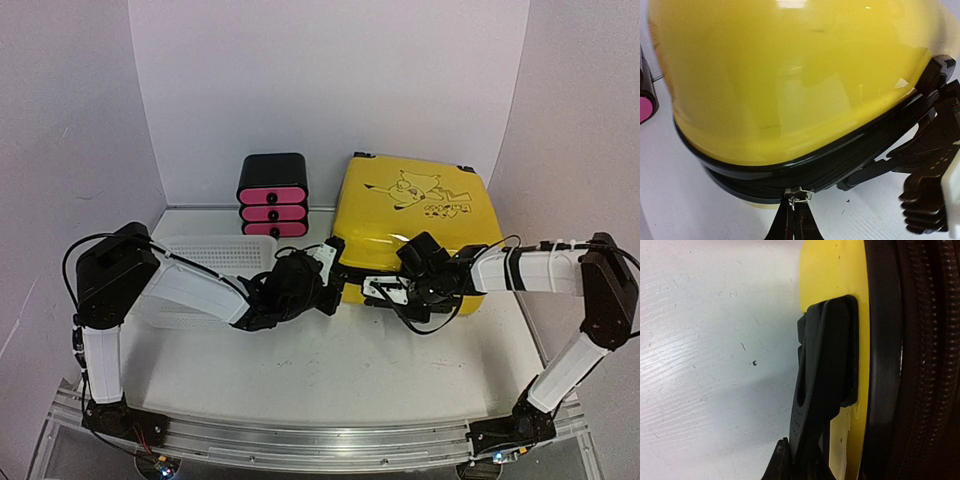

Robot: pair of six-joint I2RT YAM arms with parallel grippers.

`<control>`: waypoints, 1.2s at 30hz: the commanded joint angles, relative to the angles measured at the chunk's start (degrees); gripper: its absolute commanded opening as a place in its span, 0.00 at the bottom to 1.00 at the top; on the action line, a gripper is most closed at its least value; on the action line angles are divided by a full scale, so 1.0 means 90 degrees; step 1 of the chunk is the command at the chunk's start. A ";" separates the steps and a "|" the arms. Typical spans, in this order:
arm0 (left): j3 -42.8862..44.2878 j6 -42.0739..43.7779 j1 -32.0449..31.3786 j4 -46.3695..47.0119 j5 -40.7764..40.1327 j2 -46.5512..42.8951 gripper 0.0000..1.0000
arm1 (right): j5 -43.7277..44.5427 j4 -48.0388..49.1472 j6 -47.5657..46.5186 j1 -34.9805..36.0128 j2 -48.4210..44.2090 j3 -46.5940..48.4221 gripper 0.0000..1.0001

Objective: Open, take out, and arrange the luggage

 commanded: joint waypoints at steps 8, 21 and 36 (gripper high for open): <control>-0.0811 0.0389 0.0460 -0.0183 -0.0932 -0.0764 0.00 | -0.0793 -0.2915 -0.1060 -0.0343 -0.1023 -0.0649 0.00; -0.0580 0.1218 0.0362 -0.0163 0.0749 -0.1201 0.00 | -0.1618 -0.4449 -0.1577 -0.0682 -0.2543 -0.0260 0.00; 0.0047 0.0476 0.1014 -0.0241 0.0545 -0.0329 0.00 | -0.1970 -0.5950 -0.2169 -0.0529 -0.4032 -0.1148 0.00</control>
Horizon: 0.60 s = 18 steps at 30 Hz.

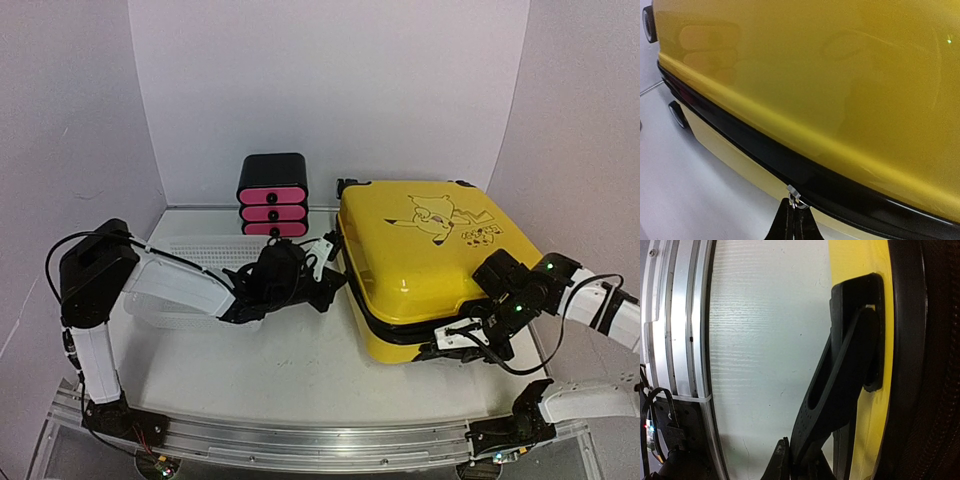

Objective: Open, take out, and arrange the luggage

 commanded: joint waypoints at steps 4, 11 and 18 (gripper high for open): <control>0.1407 0.0273 0.1369 -0.0251 -0.0798 0.1081 0.00 | -0.0048 -0.1452 -0.0403 0.0066 -0.0449 -0.0189 0.00; 0.2930 0.0915 0.1981 -0.0256 -0.0328 0.2305 0.00 | 0.0196 -0.1398 -0.0527 0.0088 -0.0509 -0.0325 0.00; 0.3572 0.1036 0.2135 -0.0304 0.0162 0.2701 0.00 | 0.0220 -0.1085 0.0035 0.0095 -0.0655 -0.0184 0.68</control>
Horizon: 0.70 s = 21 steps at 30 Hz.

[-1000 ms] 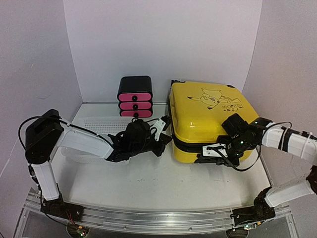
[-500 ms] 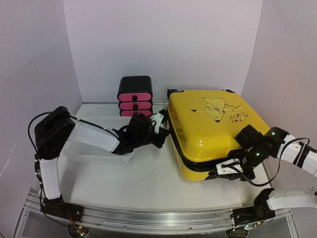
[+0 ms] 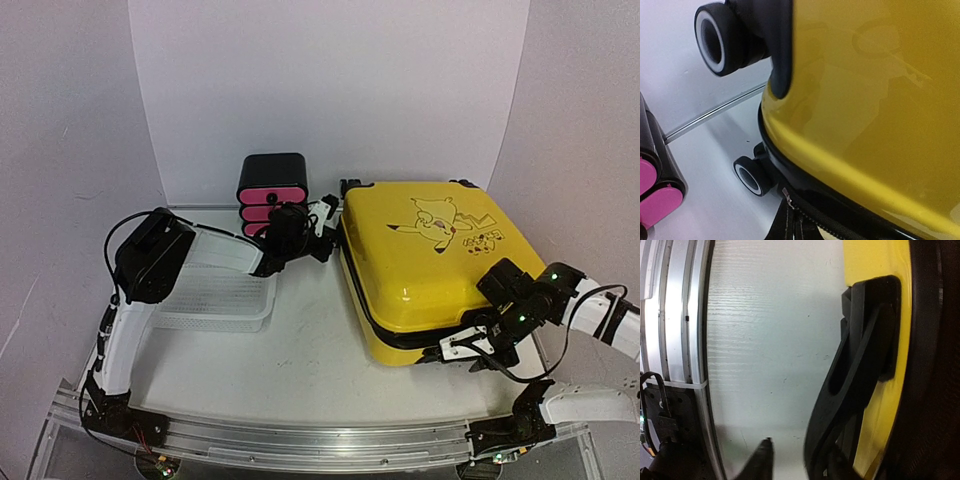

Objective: Open, take out, and arrange the luggage

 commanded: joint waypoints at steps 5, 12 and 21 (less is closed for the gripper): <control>-0.0180 -0.0297 0.0216 -0.0110 -0.0018 -0.0305 0.00 | -0.0764 -0.1636 0.2032 0.0083 0.0140 0.1616 0.98; -0.1069 -0.0466 -0.0088 -0.0094 -0.0114 -0.1078 0.00 | 0.0613 -0.1511 0.6264 0.0120 0.0299 0.3546 0.98; -0.2116 -0.0941 -0.0491 -0.0254 -0.0215 -0.1966 0.00 | 0.3384 -0.2432 1.2025 -0.0189 0.0308 0.4132 0.98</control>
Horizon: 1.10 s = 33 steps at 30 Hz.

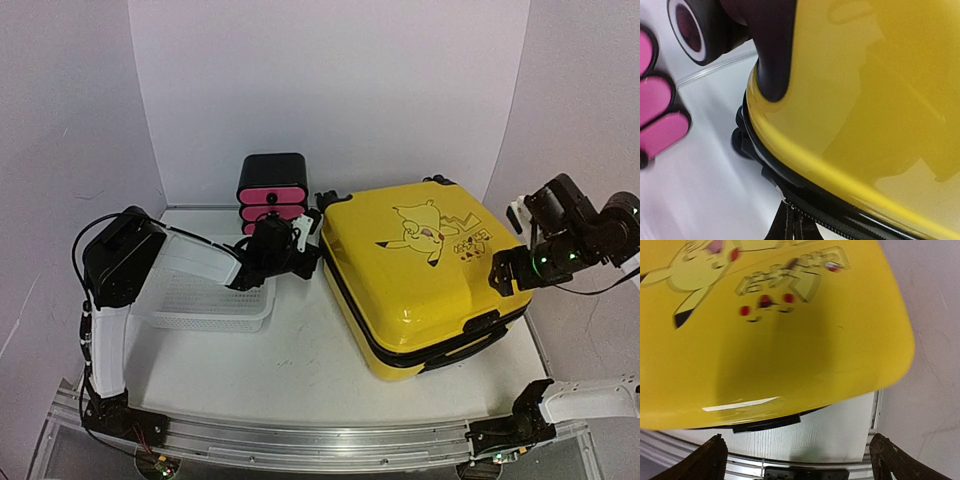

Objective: Open, take out, and arrange the luggage

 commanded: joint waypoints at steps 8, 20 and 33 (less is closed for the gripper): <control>-0.0647 -0.0829 -0.0853 -0.0229 0.0014 -0.0905 0.00 | -0.1416 0.0491 0.2624 -0.2203 0.1016 -0.0149 0.98; 0.0014 -0.1007 -0.1551 -0.0373 -0.0112 -0.0456 0.00 | -0.1659 0.1477 0.0667 -0.3981 0.3175 0.0634 0.98; -0.0367 -0.0640 -0.2078 -0.0578 -0.0550 -0.0939 0.00 | 0.0400 0.0730 -0.0611 -0.3187 0.3928 0.1984 0.98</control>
